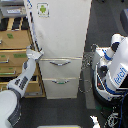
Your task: Opening the fridge
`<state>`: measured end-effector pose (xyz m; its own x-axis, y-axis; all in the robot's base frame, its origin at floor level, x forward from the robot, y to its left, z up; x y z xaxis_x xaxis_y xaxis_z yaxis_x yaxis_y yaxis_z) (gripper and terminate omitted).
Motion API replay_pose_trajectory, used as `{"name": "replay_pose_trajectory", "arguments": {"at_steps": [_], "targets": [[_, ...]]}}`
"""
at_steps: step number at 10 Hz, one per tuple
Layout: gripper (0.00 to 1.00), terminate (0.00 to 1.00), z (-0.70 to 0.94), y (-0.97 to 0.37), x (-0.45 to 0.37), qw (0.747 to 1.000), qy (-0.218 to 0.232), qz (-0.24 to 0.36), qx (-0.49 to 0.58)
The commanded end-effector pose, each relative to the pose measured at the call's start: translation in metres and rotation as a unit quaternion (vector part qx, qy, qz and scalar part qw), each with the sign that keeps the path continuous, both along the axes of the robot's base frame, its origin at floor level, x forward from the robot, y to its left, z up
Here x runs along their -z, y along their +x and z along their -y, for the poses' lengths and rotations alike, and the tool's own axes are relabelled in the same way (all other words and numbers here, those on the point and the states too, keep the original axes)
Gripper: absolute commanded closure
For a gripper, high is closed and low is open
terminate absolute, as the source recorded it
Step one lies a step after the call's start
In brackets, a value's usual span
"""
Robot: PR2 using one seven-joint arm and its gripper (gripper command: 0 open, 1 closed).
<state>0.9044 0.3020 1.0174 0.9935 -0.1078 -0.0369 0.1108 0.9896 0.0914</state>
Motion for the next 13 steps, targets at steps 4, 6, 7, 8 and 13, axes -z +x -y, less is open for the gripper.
{"name": "replay_pose_trajectory", "arguments": {"at_steps": [4, 6, 7, 8, 13], "targets": [[0.0, 0.0, 0.024, 0.055, -0.018, 0.998, -0.022, 0.026, 0.049], [0.0, 0.0, 0.019, 0.072, -0.045, 0.997, -0.062, 0.029, 0.033], [0.0, 0.0, 0.021, 0.076, -0.051, 0.997, -0.064, 0.031, 0.036], [0.0, 0.0, 0.023, 0.08, -0.057, 0.996, -0.065, 0.039, 0.046], [1.0, 0.0, 0.009, 0.086, -0.051, 0.989, -0.143, 0.026, 0.031]]}}
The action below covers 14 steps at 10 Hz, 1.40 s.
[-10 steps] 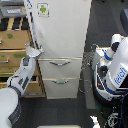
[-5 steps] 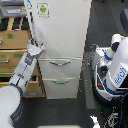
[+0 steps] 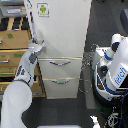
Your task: Opening the fridge
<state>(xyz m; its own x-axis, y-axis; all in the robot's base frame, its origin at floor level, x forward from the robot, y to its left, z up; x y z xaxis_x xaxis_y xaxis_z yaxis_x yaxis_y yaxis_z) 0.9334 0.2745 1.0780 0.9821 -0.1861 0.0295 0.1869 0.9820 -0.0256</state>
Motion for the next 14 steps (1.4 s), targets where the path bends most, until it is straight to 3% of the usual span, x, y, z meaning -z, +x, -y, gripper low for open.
{"name": "replay_pose_trajectory", "arguments": {"at_steps": [1, 14], "targets": [[1.0, 0.0, -0.02, 0.056, 0.011, 0.997, -0.078, -0.004, -0.002], [1.0, 0.0, -0.044, -0.01, 0.052, 0.997, -0.061, -0.042, 0.013]]}}
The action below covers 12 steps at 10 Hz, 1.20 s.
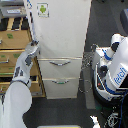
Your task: Opening the fridge
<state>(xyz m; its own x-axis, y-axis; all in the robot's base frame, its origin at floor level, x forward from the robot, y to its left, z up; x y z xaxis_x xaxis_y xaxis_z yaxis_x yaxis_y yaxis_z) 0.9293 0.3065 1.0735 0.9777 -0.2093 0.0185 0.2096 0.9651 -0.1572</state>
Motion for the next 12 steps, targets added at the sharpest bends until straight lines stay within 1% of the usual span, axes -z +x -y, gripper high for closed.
{"name": "replay_pose_trajectory", "arguments": {"at_steps": [1, 8, 10, 12], "targets": [[1.0, 0.0, -0.009, -0.005, 0.048, 1.0, 0.002, -0.023, 0.004], [1.0, 0.0, -0.009, -0.006, 0.07, 1.0, 0.002, -0.029, 0.004], [1.0, 0.0, -0.013, -0.014, 0.061, 1.0, -0.015, -0.019, 0.003], [1.0, 0.0, -0.008, -0.085, 0.015, 0.997, -0.045, 0.015, 0.065]]}}
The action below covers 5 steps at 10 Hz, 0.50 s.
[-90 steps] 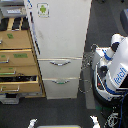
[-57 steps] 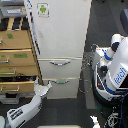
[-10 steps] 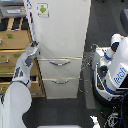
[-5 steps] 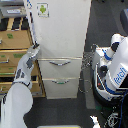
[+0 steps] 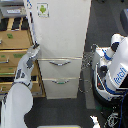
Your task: Opening the fridge
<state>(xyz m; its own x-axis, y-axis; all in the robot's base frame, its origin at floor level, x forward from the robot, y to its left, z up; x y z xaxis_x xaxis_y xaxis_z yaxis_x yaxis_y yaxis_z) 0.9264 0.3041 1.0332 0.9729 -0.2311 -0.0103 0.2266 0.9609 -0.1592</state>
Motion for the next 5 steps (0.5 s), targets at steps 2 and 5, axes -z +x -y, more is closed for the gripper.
{"name": "replay_pose_trajectory", "arguments": {"at_steps": [2, 5], "targets": [[1.0, 0.0, -0.019, -0.189, -0.074, 0.991, -0.055, 0.058, 0.106], [1.0, 0.0, -0.001, -0.332, -0.162, 0.978, -0.042, 0.095, 0.182]]}}
